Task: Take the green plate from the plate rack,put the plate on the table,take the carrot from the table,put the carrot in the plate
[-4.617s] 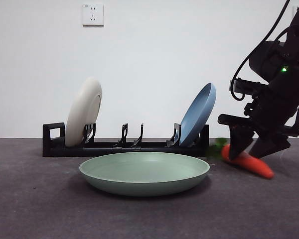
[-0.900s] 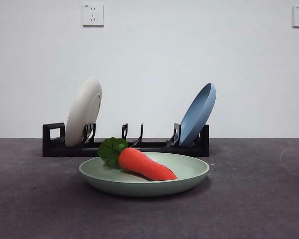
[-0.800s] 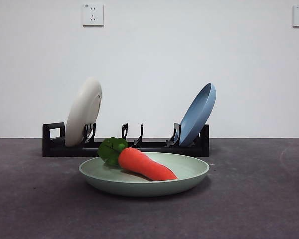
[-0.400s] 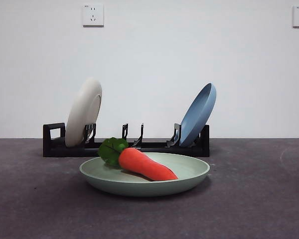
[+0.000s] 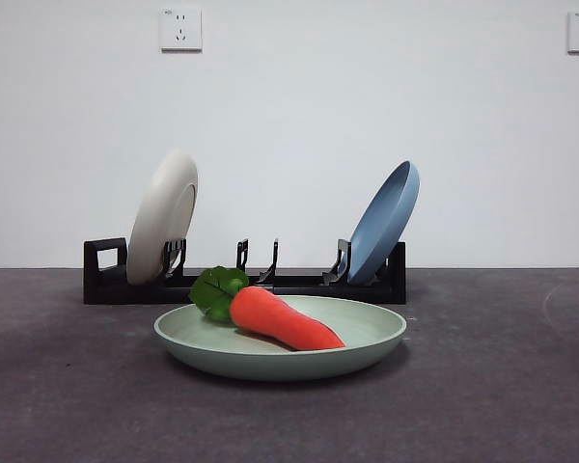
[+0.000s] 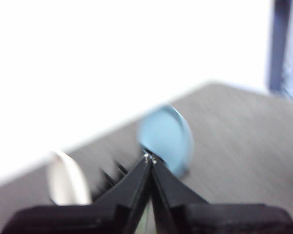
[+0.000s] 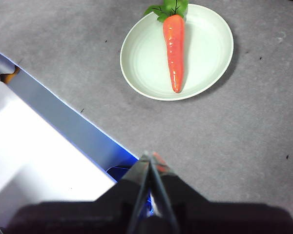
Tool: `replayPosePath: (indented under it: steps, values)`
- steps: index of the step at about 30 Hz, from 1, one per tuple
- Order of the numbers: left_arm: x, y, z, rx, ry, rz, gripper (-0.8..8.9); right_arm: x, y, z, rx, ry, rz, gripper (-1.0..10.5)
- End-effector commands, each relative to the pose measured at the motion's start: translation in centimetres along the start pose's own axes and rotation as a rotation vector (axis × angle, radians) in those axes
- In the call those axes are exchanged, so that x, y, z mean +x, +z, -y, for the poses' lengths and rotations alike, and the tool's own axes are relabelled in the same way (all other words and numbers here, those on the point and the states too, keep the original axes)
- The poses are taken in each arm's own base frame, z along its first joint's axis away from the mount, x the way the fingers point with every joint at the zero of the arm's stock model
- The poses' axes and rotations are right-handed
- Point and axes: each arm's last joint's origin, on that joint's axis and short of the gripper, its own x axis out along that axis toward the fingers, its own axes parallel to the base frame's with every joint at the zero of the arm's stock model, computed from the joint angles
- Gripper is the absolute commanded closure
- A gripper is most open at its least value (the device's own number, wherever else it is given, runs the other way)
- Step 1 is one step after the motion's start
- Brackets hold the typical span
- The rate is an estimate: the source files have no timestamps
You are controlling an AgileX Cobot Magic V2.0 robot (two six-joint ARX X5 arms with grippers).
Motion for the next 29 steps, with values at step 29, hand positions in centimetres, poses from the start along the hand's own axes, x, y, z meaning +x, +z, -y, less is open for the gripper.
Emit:
replayPosePath:
  steps: [29]
  values:
    - [-1.6,-24.9,-1.8,-0.053,0.469,0.017,8.17,0.1,-0.1,0.0,0.005,-0.002,0.000,9.5]
